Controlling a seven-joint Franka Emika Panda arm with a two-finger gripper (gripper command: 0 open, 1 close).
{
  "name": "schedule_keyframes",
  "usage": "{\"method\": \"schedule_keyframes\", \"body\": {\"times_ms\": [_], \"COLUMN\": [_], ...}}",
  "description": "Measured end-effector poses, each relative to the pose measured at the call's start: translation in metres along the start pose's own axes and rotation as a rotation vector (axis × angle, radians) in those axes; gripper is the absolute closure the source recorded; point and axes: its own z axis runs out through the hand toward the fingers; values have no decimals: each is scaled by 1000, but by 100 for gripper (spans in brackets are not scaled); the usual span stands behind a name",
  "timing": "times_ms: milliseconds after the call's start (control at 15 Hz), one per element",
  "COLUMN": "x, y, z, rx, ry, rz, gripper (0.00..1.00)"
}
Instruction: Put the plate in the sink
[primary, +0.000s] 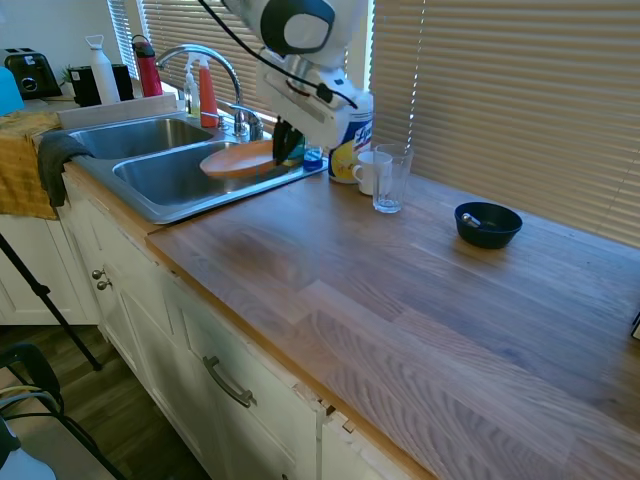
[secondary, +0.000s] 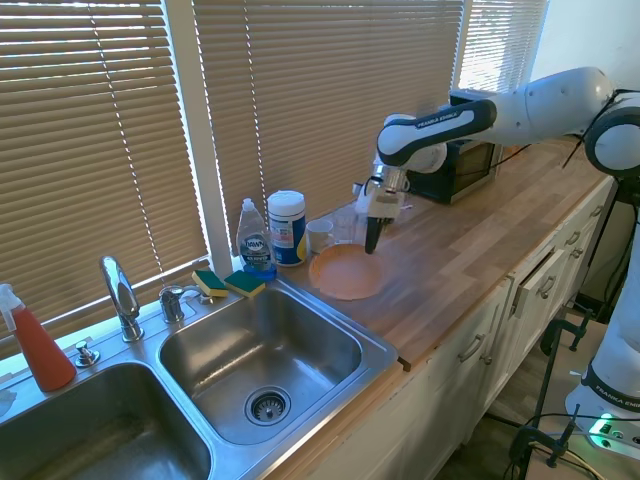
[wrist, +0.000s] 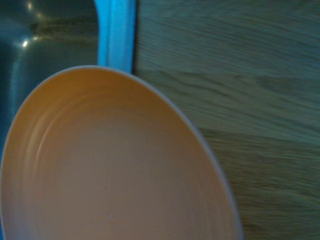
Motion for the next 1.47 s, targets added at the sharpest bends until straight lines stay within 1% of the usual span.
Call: {"method": "schedule_keyframes", "body": {"times_ms": [267,467,667,867,1067,1133,1333,1467], "x": [-62,-90,-116,-129,-119,-114,-106,-101], "y": [-76,-128,-172,-205,-219,-221,-225,-229], "z": [41,77,125,177,220,230,251,252], "rx": [-91,-141,-192,-240,-292,-313,-369,-392], "ry": [62,101,134,174,208,214,222,223], "rz": [-51,-68,-78,-78,-55,-46,-26,-12], "gripper": [100,100,100,100,100,0,0,0]}}
